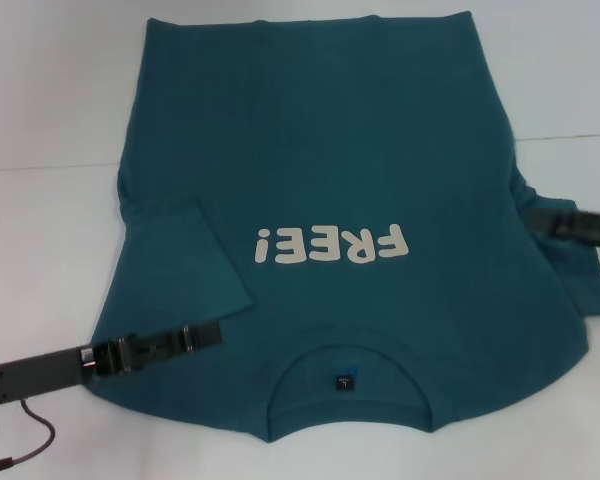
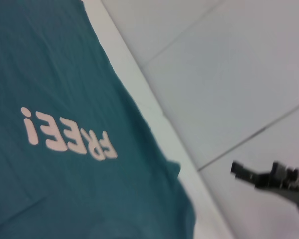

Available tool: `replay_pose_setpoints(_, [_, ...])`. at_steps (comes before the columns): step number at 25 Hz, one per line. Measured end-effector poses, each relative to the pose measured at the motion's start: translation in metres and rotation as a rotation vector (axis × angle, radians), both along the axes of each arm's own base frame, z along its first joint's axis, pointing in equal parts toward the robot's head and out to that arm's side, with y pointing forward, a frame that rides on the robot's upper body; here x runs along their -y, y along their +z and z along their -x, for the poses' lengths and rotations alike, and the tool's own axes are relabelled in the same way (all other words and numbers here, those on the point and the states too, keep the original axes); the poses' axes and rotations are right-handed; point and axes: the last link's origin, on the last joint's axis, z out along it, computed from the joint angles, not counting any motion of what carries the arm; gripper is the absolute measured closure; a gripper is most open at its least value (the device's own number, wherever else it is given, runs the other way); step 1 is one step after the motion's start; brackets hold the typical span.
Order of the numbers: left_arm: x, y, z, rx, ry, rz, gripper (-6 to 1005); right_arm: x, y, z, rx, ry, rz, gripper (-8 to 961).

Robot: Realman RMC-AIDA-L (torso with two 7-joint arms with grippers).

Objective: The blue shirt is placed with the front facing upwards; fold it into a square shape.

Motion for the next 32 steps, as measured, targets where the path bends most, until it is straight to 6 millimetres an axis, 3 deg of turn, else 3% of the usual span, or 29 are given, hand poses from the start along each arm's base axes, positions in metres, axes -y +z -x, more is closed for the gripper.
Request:
replay_pose_setpoints(8, [-0.005, 0.008, -0.001, 0.048, 0.028, -0.038, 99, 0.003, 0.066, -0.033, 0.158, -0.283, -0.029, 9])
replay_pose_setpoints(13, [-0.008, 0.008, -0.003, 0.051, 0.031, -0.035, 99, -0.001, 0.088, -0.037, 0.251, -0.396, -0.030, 8])
replay_pose_setpoints(19, [-0.010, 0.008, -0.005, 0.053, 0.025, -0.036, 100, -0.018, 0.086, -0.040, 0.315, -0.494, -0.036, 15])
replay_pose_setpoints(32, [-0.015, 0.003, -0.007, 0.057, 0.040, -0.039, 100, -0.057, 0.044, -0.040, 0.378, -0.456, -0.034, 38])
